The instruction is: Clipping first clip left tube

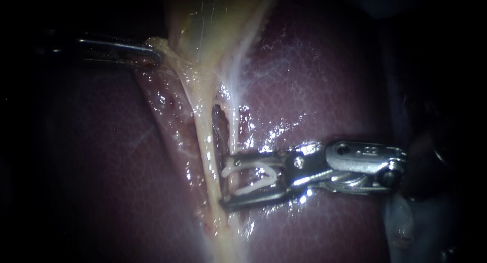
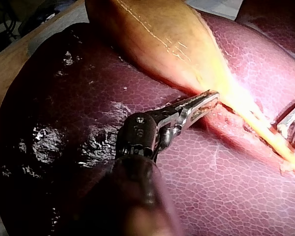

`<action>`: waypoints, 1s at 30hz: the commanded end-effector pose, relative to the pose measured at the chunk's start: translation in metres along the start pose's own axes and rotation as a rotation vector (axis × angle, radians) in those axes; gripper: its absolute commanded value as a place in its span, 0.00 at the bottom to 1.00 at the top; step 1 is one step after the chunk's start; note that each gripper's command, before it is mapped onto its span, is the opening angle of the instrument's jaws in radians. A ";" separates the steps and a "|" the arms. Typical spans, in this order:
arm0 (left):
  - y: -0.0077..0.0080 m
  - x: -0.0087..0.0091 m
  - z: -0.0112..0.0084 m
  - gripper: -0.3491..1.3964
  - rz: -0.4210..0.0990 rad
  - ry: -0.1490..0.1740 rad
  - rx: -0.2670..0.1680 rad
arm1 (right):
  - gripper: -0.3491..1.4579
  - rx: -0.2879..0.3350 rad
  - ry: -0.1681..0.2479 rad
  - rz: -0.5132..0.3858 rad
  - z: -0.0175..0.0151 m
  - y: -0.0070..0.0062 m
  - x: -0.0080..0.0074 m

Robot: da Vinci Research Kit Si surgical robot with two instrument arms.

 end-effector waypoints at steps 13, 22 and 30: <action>0.0000 0.0000 0.0000 0.00 0.000 0.000 0.000 | 0.46 0.021 -0.015 0.034 0.0021 0.0047 -0.0039; 0.0000 0.0000 0.0000 0.00 0.000 0.000 0.000 | 0.46 0.155 0.029 0.090 0.0028 0.0052 -0.0041; 0.0000 0.0000 0.0000 0.00 0.000 0.000 0.000 | 0.46 0.274 0.072 0.124 0.0044 0.0049 -0.0038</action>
